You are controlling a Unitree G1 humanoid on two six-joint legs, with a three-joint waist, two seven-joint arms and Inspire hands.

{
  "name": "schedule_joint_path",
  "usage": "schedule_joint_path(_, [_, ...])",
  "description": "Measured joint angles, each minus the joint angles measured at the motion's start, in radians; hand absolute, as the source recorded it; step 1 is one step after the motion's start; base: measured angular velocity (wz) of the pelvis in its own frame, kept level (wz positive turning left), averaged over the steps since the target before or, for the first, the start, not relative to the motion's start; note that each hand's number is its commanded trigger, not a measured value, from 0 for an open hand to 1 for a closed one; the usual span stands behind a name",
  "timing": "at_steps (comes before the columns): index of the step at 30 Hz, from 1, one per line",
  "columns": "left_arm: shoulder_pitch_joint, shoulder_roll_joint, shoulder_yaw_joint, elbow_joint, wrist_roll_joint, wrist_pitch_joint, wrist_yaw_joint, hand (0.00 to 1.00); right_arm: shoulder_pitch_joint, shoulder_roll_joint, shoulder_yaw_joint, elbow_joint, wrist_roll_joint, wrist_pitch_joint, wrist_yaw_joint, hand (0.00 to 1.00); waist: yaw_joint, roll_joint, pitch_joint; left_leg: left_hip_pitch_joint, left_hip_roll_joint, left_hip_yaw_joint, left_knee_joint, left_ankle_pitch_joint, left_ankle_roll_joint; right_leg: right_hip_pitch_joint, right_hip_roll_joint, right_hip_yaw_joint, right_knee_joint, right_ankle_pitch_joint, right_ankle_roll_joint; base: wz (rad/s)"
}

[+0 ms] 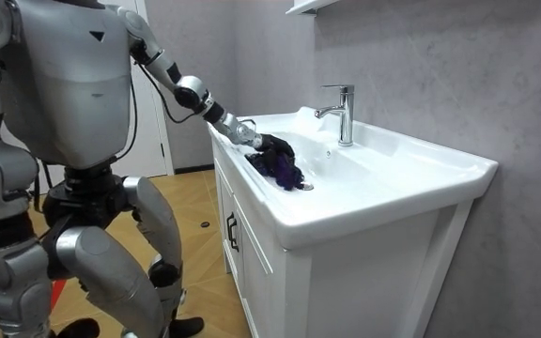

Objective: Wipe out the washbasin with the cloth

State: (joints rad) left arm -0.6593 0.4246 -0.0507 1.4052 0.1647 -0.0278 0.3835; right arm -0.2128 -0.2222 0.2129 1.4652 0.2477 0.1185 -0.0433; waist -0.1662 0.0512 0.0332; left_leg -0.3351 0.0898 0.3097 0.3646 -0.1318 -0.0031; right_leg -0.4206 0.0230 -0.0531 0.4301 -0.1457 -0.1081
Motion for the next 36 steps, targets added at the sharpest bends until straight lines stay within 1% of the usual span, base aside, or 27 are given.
schedule_joint_path(1, [0.003,0.003,-0.001,0.000,0.008,0.000,-0.001,1.00,0.000,-0.002,-0.001,0.005,-0.001,-0.003,0.000,0.00,0.005,0.001,-0.0007,0.000,0.000,-0.004,0.000,0.001,-0.001,0.002,0.000,-0.003,0.000,0.000,0.000,0.15])
schedule_joint_path(2, [0.012,0.013,0.000,0.000,0.034,0.000,0.000,1.00,0.000,-0.006,-0.005,0.015,-0.002,-0.009,0.001,0.00,0.013,0.002,-0.0016,0.000,0.000,-0.010,-0.002,0.002,-0.003,0.005,-0.001,-0.010,-0.001,-0.002,0.000,0.15])
schedule_joint_path(3, [0.022,0.024,0.003,0.000,0.070,0.000,0.002,1.00,0.002,-0.015,-0.026,0.018,-0.006,-0.011,0.003,0.00,0.015,0.005,-0.0035,0.001,0.000,-0.013,-0.003,0.004,-0.004,0.007,-0.002,-0.015,-0.002,-0.003,0.001,0.13])
schedule_joint_path(4, [0.027,0.028,0.003,0.000,0.087,0.000,0.003,1.00,0.006,-0.019,-0.039,0.019,-0.006,-0.012,0.003,0.00,0.016,0.008,-0.0050,0.001,0.000,-0.014,-0.003,0.005,-0.004,0.009,-0.002,-0.018,-0.003,-0.003,0.001,0.14])
schedule_joint_path(5, [0.036,0.031,0.002,0.000,0.118,0.004,0.004,1.00,0.008,-0.028,-0.050,0.017,-0.006,-0.015,0.001,0.00,0.015,0.015,-0.0076,0.006,0.002,-0.020,-0.004,0.007,-0.005,0.023,-0.003,-0.030,-0.014,-0.003,0.000,0.14])
schedule_joint_path(7, [0.055,0.031,0.001,-0.001,0.153,0.006,0.006,1.00,0.021,-0.033,-0.053,0.020,-0.017,-0.016,0.001,0.00,0.017,0.021,-0.0113,0.023,0.003,-0.025,-0.010,0.009,-0.008,0.047,-0.003,-0.041,-0.029,-0.002,-0.001,0.10])
schedule_joint_path(9, [0.087,0.031,0.009,-0.004,0.189,0.005,0.006,1.00,0.045,-0.038,-0.060,0.019,-0.027,-0.016,0.000,0.00,0.037,0.023,-0.0126,0.053,0.001,-0.023,-0.031,0.012,-0.013,0.071,-0.004,-0.046,-0.041,-0.006,-0.007,-0.11])
schedule_joint_path(11, [0.108,0.031,0.025,-0.014,0.202,0.005,0.014,1.00,0.062,-0.038,-0.060,0.019,-0.027,-0.018,-0.005,0.00,0.041,0.027,-0.0171,0.065,0.002,-0.024,-0.042,0.015,-0.017,0.084,-0.007,-0.064,-0.053,-0.006,-0.007,-0.11])
schedule_joint_path(13, [0.120,0.031,0.047,-0.017,0.217,0.005,0.018,1.00,0.071,-0.038,-0.060,0.019,-0.027,-0.019,-0.008,0.00,0.046,0.028,-0.0188,0.077,0.003,-0.027,-0.050,0.016,-0.019,0.094,-0.006,-0.066,-0.060,-0.004,-0.004,-0.09])
schedule_joint_path(14, [0.123,0.031,0.049,-0.029,0.223,0.005,0.018,1.00,0.074,-0.039,-0.059,0.021,-0.026,-0.018,-0.009,0.00,0.050,0.032,-0.0213,0.078,0.004,-0.033,-0.056,0.019,-0.023,0.099,-0.008,-0.079,-0.071,-0.001,-0.006,0.00])
schedule_joint_path(17, [0.149,0.031,0.052,-0.075,0.262,0.006,0.018,1.00,0.088,-0.042,-0.060,0.024,-0.026,-0.018,-0.008,0.00,0.065,0.032,-0.0223,0.091,0.005,-0.054,-0.065,0.024,-0.030,0.128,-0.007,-0.104,-0.092,0.005,-0.022,0.13])
schedule_joint_path(19, [0.164,0.031,0.080,-0.109,0.308,0.005,0.018,1.00,0.100,-0.049,-0.068,0.020,-0.028,-0.019,-0.008,0.00,0.083,0.032,-0.0231,0.102,0.004,-0.072,-0.066,0.024,-0.031,0.149,-0.006,-0.117,-0.103,0.002,-0.027,0.20])
schedule_joint_path(20, [0.175,0.031,0.093,-0.139,0.330,0.005,0.021,1.00,0.105,-0.056,-0.081,0.018,-0.032,-0.021,-0.008,0.00,0.093,0.033,-0.0256,0.105,0.003,-0.083,-0.065,0.024,-0.031,0.158,-0.007,-0.127,-0.107,-0.002,-0.028,0.26])
schedule_joint_path(21, [0.187,0.031,0.094,-0.162,0.353,0.005,0.025,1.00,0.111,-0.062,-0.083,0.018,-0.039,-0.022,-0.009,0.00,0.099,0.035,-0.0300,0.110,0.002,-0.095,-0.066,0.024,-0.031,0.168,-0.007,-0.138,-0.110,-0.006,-0.031,0.26])
schedule_joint_path(22, [0.197,0.031,0.094,-0.177,0.357,0.005,0.029,1.00,0.115,-0.065,-0.086,0.018,-0.046,-0.023,-0.009,0.00,0.102,0.035,-0.0304,0.116,0.002,-0.094,-0.068,0.024,-0.032,0.175,-0.007,-0.140,-0.111,-0.007,-0.032,0.18])
schedule_joint_path(23, [0.225,0.031,0.094,-0.203,0.357,0.005,0.037,1.00,0.114,-0.069,-0.097,0.015,-0.069,-0.023,-0.008,0.00,0.107,0.037,-0.0360,0.129,0.002,-0.095,-0.075,0.025,-0.032,0.191,-0.007,-0.143,-0.119,-0.010,-0.033,0.07])
schedule_joint_path(25, [0.260,0.031,0.094,-0.228,0.357,0.006,0.046,1.00,0.115,-0.071,-0.107,0.013,-0.105,-0.029,-0.008,0.00,0.110,0.041,-0.0389,0.159,0.000,-0.097,-0.092,0.027,-0.035,0.218,-0.006,-0.145,-0.126,-0.016,-0.035,0.06])
schedule_joint_path(27, [0.303,0.031,0.095,-0.268,0.355,0.014,0.047,1.00,0.118,-0.079,-0.120,0.013,-0.144,-0.032,-0.005,0.00,0.114,0.048,-0.0440,0.184,0.000,-0.103,-0.101,0.027,-0.036,0.248,-0.005,-0.154,-0.139,-0.022,-0.036,0.11])
schedule_joint_path(28, [0.316,0.031,0.095,-0.284,0.355,0.020,0.047,1.00,0.122,-0.081,-0.120,0.012,-0.156,-0.031,-0.003,0.00,0.115,0.049,-0.0445,0.190,-0.001,-0.105,-0.102,0.027,-0.036,0.255,-0.005,-0.155,-0.139,-0.024,-0.037,0.16])
schedule_joint_path(29, [0.334,0.031,0.095,-0.310,0.354,0.026,0.046,1.00,0.130,-0.084,-0.120,-0.002,-0.184,-0.031,0.000,0.00,0.115,0.049,-0.0451,0.202,-0.004,-0.119,-0.107,0.027,-0.036,0.270,-0.007,-0.165,-0.140,-0.031,-0.037,0.23])
schedule_joint_path(30, [0.346,0.031,0.095,-0.331,0.354,0.027,0.046,1.00,0.145,-0.087,-0.120,-0.017,-0.204,-0.031,0.000,0.00,0.114,0.049,-0.0451,0.209,-0.007,-0.129,-0.110,0.026,-0.037,0.281,-0.009,-0.175,-0.140,-0.038,-0.037,0.27])
schedule_joint_path(32, [0.362,0.030,0.095,-0.361,0.353,0.029,0.043,1.00,0.156,-0.091,-0.120,-0.030,-0.223,-0.031,0.000,0.00,0.114,0.049,-0.0449,0.215,-0.010,-0.135,-0.112,0.027,-0.037,0.292,-0.012,-0.188,-0.140,-0.043,-0.038,0.23])
schedule_joint_path(34, [0.394,0.027,0.093,-0.418,0.328,0.043,0.042,1.00,0.158,-0.091,-0.119,-0.031,-0.221,-0.031,0.001,0.00,0.113,0.047,-0.0444,0.234,-0.012,-0.139,-0.131,0.029,-0.042,0.304,-0.013,-0.191,-0.143,-0.048,-0.037,0.12])
schedule_joint_path(35, [0.412,0.024,0.088,-0.452,0.297,0.052,0.042,1.00,0.159,-0.091,-0.119,-0.035,-0.216,-0.033,0.001,0.00,0.113,0.048,-0.0441,0.245,-0.014,-0.148,-0.144,0.032,-0.045,0.314,-0.013,-0.196,-0.148,-0.049,-0.037,0.08])
schedule_joint_path(36, [0.425,0.022,0.088,-0.471,0.293,0.051,0.042,1.00,0.157,-0.091,-0.118,-0.038,-0.214,-0.035,0.003,0.00,0.114,0.047,-0.0438,0.254,-0.015,-0.149,-0.152,0.033,-0.046,0.323,-0.013,-0.198,-0.154,-0.049,-0.036,0.07])
